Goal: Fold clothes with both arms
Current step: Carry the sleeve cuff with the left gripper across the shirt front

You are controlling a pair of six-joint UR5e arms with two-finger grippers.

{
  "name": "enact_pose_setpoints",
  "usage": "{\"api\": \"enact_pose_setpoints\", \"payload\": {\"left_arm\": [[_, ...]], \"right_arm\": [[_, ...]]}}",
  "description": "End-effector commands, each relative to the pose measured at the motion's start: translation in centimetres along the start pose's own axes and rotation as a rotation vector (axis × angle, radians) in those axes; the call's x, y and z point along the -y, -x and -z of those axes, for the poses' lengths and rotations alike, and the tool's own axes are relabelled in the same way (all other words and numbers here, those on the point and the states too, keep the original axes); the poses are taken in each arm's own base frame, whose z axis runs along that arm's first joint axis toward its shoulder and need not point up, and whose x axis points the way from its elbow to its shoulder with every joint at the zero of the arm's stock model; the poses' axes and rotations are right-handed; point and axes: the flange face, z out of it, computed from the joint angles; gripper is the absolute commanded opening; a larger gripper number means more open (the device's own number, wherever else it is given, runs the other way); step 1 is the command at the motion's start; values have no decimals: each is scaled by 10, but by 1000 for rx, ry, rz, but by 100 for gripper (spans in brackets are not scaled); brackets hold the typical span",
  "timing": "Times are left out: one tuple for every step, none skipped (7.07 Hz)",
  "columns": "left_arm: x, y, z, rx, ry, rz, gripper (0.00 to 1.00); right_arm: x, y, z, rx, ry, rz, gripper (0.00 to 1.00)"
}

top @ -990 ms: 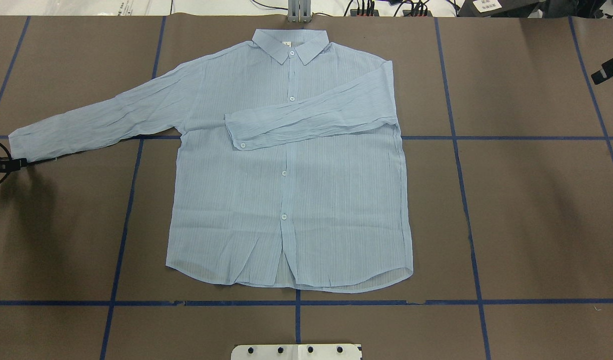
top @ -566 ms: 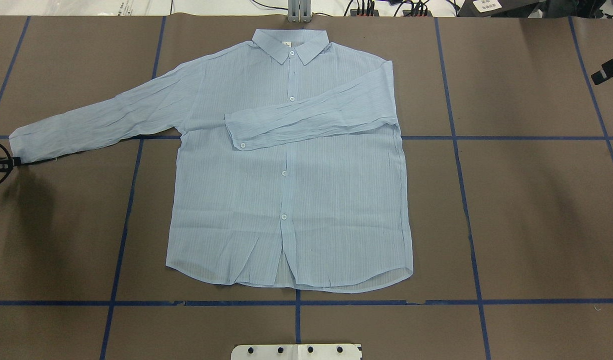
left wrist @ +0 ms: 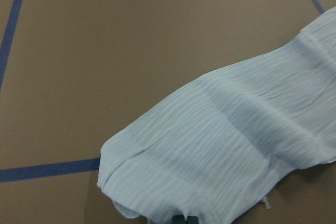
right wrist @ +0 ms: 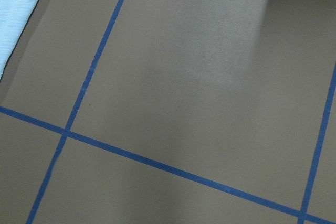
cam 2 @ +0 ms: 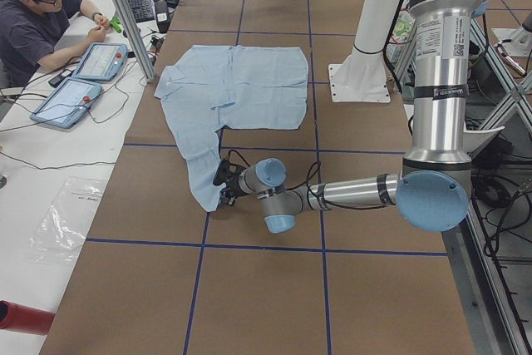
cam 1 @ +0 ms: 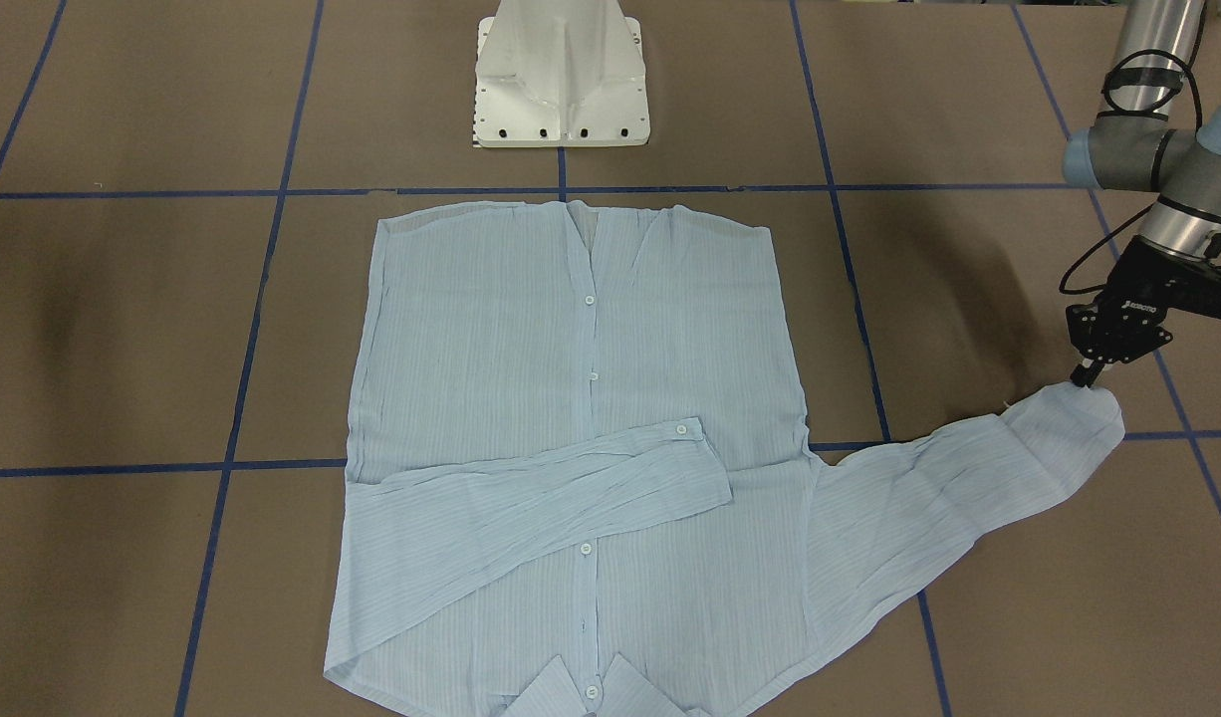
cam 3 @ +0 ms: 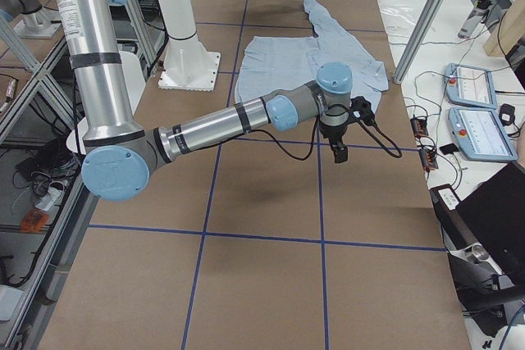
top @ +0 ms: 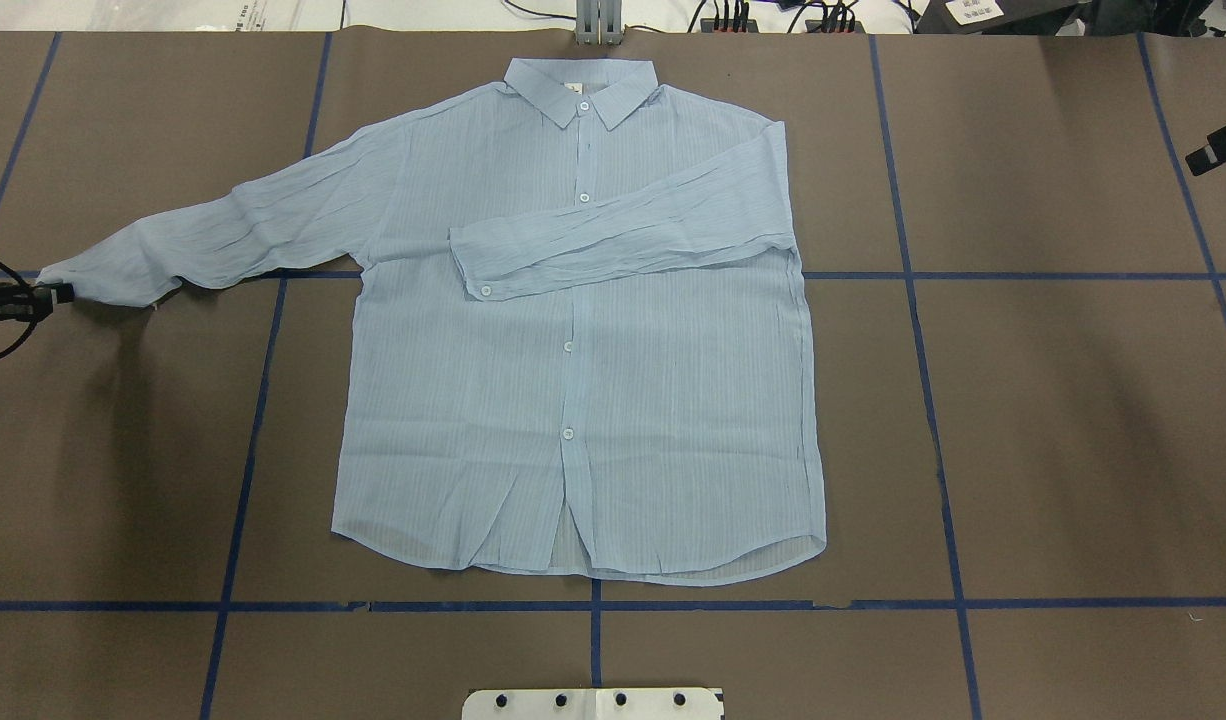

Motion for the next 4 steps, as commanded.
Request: {"api": "enact_pose_setpoints", "payload": {"left_arm": [[63, -82, 4, -143, -105, -36, 0], [96, -126, -9, -230, -116, 37, 0], [139, -184, -30, -313, -101, 151, 0], [145, -272, -63, -368, -28, 194, 0]], "right_arm": [[-3, -2, -1, 2, -9, 3, 100], [-4, -3, -2, 2, -8, 2, 100], [-4, -2, -2, 2, -9, 1, 100], [-5, -4, -3, 1, -6, -2, 100]]}}
